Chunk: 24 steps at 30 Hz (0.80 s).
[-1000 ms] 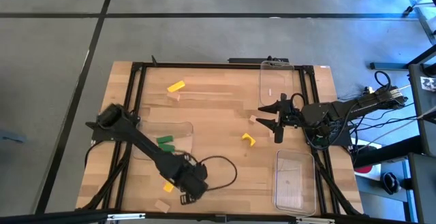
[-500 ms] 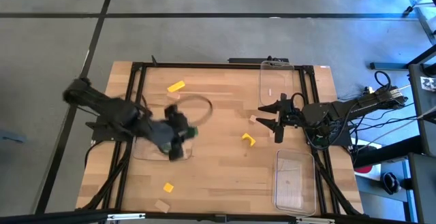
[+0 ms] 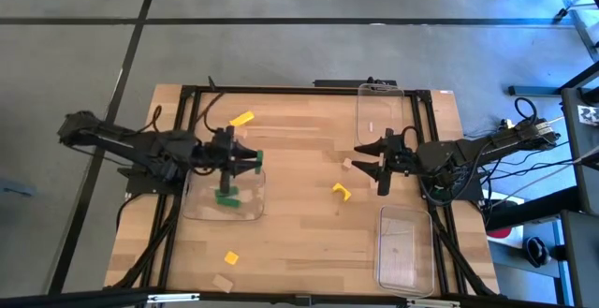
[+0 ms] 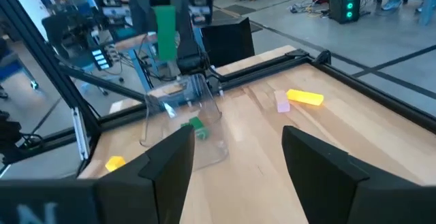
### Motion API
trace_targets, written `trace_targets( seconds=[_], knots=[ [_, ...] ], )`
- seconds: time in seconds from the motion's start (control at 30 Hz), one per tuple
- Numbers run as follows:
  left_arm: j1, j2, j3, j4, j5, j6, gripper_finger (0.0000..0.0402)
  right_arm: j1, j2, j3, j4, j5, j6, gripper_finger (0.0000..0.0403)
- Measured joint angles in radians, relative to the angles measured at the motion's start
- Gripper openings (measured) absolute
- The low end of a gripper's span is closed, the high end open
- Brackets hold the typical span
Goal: Sort & place blocks by color
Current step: Put the green block into the left transparent bin
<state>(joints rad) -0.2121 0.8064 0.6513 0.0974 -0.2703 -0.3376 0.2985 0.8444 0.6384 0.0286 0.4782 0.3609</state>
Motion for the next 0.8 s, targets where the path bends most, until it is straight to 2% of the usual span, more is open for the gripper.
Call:
trace_targets(
  seconds=[0.17,0.8],
  knots=[
    [0.002,-0.024,-0.088,0.128,0.000,-0.023,0.0093,0.000,0.000,0.000,0.021,0.000,-0.001,0.0225],
    [0.002,-0.023,-0.091,0.125,-0.033,-0.034,0.0093,0.000,0.000,0.000,0.022,0.000,-0.003,0.0225]
  ],
)
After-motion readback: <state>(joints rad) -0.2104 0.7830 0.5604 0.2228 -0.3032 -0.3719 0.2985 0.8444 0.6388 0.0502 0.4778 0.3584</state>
